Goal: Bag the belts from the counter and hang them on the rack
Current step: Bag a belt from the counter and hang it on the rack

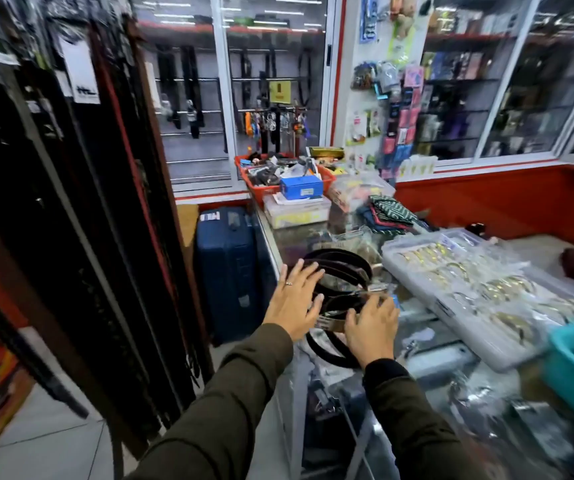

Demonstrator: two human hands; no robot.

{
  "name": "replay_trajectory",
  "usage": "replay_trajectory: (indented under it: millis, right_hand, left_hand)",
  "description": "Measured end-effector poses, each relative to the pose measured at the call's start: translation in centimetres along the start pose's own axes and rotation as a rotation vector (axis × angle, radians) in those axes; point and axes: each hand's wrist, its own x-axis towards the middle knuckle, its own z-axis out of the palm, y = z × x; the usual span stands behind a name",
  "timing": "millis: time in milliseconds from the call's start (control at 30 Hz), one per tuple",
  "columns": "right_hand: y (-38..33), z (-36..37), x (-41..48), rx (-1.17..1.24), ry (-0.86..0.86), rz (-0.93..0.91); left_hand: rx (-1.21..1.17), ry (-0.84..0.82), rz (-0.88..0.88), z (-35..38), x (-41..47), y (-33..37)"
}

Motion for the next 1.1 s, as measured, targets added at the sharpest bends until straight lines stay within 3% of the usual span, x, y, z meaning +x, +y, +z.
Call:
replay_trajectory:
  millis: [133, 400, 600, 800, 1000, 1100]
  right_hand:
    - [1.7, -0.2, 0.4, 0.125, -0.241, 0.231]
    - [2.1, -0.3, 1.8, 0.319, -0.401, 0.413]
    - [1.6, -0.4, 1.4, 1.049, -0.375, 0.626]
    - [-0.3, -2.9, 1.2, 1.568, -0.341, 0.534]
    - [-5.7, -5.0, 2.0, 1.593, -0.498, 0.254]
    - [-9.3, -5.7, 2.0, 1.508, -0.539, 0.097]
  left_hand:
    - [0.05, -0.164, 0.05, 0.9, 0.4, 1.7]
    - [0.161, -0.26, 0.088, 2.2, 0.5, 2.7]
    - [0.007, -0.105, 0.051, 2.0, 0.3, 3.2]
    - [-0.292, 0.097, -0.098, 0.8, -0.1, 2.6]
    - [-0.573, 0.407, -0.258, -1.9, -0.8, 1.1]
    - [-0.585, 0.523, -0.288, -4.0, -1.3, -0.1]
